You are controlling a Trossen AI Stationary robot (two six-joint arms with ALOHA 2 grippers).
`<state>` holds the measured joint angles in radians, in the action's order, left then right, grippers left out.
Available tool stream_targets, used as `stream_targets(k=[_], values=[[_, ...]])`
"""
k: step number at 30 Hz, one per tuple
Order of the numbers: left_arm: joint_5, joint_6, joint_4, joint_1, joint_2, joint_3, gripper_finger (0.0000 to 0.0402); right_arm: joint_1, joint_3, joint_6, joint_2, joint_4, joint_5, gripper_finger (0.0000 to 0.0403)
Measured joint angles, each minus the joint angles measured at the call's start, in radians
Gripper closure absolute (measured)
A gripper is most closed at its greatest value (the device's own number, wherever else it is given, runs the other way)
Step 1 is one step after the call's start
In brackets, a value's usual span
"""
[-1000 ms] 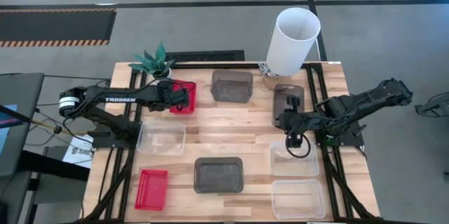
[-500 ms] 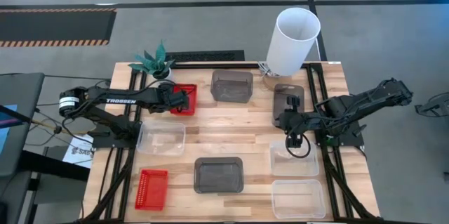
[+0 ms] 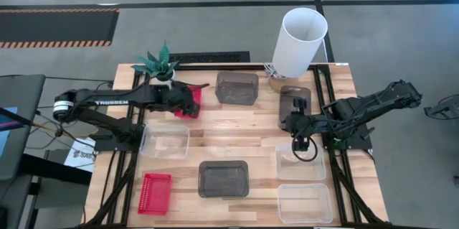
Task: Stack baskets by color
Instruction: Stack the middle transparent bin on the left transparent bin
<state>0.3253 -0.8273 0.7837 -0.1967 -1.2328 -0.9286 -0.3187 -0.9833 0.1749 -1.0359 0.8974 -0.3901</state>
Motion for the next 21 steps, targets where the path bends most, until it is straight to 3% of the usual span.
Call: stream_targets(k=[7,13,17,21], values=[[-0.097,0.229,-0.090,0.143,0.005,-0.047,0.0161,0.000,0.000,0.000,0.000,0.003,0.004,0.0271],[-0.139,0.474,-0.246,0.299,0.005,-0.047,0.0161,-0.003,0.000,0.143,0.000,0.095,0.203,0.0270],[-0.146,0.558,-0.178,0.386,0.005,-0.047,0.0161,-0.037,0.000,0.298,0.000,0.139,0.262,0.0270],[-0.160,0.530,0.024,0.434,0.005,-0.047,0.0161,-0.104,0.000,0.401,0.000,0.143,0.262,0.0267]])
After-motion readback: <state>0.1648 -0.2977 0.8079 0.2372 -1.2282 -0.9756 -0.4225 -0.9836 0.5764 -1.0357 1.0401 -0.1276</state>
